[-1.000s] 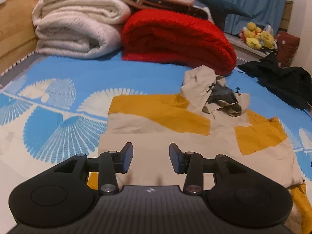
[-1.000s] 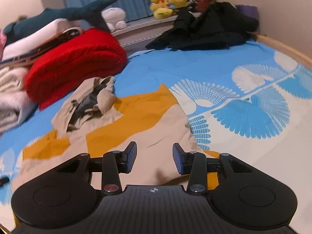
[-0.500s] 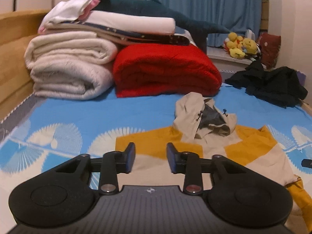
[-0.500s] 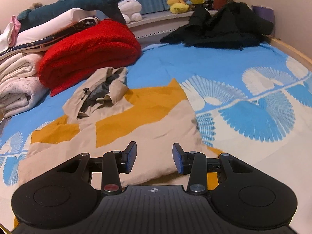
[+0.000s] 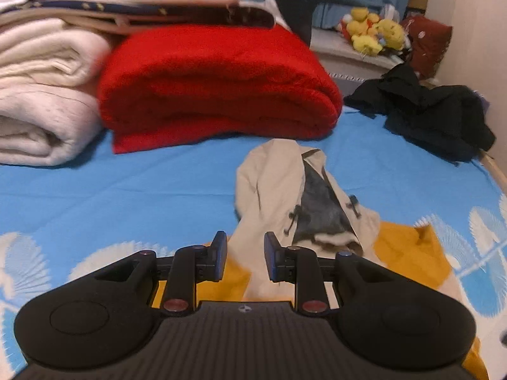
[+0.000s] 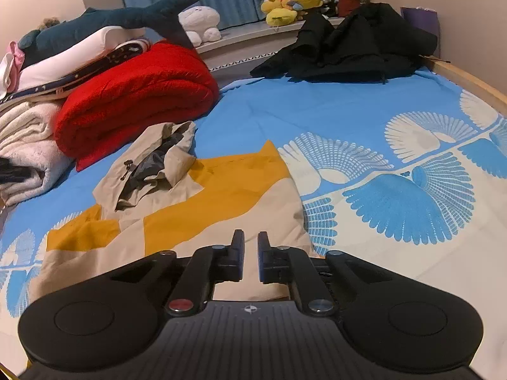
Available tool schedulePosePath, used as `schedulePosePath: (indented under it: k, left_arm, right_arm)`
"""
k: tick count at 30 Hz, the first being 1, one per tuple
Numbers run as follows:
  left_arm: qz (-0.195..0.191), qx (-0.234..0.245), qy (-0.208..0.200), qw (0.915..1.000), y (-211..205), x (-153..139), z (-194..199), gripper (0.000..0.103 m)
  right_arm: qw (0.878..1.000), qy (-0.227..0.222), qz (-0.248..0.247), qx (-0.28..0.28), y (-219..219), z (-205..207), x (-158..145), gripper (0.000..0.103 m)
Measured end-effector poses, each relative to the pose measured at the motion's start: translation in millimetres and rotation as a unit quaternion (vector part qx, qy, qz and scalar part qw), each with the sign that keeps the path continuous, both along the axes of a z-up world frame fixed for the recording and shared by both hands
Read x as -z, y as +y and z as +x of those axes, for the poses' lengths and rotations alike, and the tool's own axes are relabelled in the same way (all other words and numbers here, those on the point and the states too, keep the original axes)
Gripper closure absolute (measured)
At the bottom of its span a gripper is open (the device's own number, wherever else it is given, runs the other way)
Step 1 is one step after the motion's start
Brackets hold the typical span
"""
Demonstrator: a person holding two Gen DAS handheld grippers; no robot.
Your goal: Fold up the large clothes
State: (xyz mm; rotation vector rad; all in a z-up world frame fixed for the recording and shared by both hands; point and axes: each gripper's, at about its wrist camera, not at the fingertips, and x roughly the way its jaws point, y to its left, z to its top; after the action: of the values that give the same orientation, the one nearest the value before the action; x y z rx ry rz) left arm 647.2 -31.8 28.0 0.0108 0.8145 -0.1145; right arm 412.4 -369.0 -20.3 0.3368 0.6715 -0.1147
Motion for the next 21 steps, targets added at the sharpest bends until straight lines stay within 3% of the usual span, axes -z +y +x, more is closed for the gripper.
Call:
schedulePosePath:
  k: [2, 5, 7, 9, 13, 19, 20, 21]
  left_arm:
    - [-0.008, 0.002, 0.009, 0.9999, -12.8, 17.4, 27.1, 0.070]
    - [-0.011, -0.008, 0.019, 0.9997, -35.1, 44.6, 65.6, 0.053]
    - [-0.008, -0.023, 0.021, 0.9995, -50.6, 61.8, 91.4, 0.029]
    - [0.003, -0.050, 0.016, 0.9986, -64.9, 76.1, 114.4, 0.015]
    - [0.015, -0.109, 0.022, 0.9937, -94.3, 102.6, 155.0, 0.003]
    - [0.122, -0.103, 0.003, 0.9871, -132.3, 141.0, 189.5, 0.006]
    - [0.128, -0.101, 0.000, 0.9867, -130.7, 142.2, 193.4, 0.009]
    - [0.130, -0.098, -0.006, 0.9866, -126.6, 140.7, 196.7, 0.033]
  right_arm:
    - [1.000, 0.001, -0.002, 0.005, -3.3, 1.8, 0.8, 0.095]
    - [1.000, 0.010, -0.008, 0.012, -7.9, 3.9, 5.1, 0.094]
    - [1.000, 0.021, -0.009, 0.018, -10.9, 5.3, 10.1, 0.094]
    - [0.999, 0.030, -0.008, 0.022, -12.8, 7.1, 15.1, 0.094]
    - [0.999, 0.043, -0.009, 0.022, -11.3, 10.7, 23.7, 0.094]
    - [0.998, 0.049, -0.018, 0.024, -10.1, 14.4, 28.2, 0.094]
    - [0.998, 0.052, -0.015, 0.028, -10.9, 14.9, 29.5, 0.094]
    - [0.998, 0.053, -0.012, 0.029, -11.4, 15.1, 30.0, 0.094]
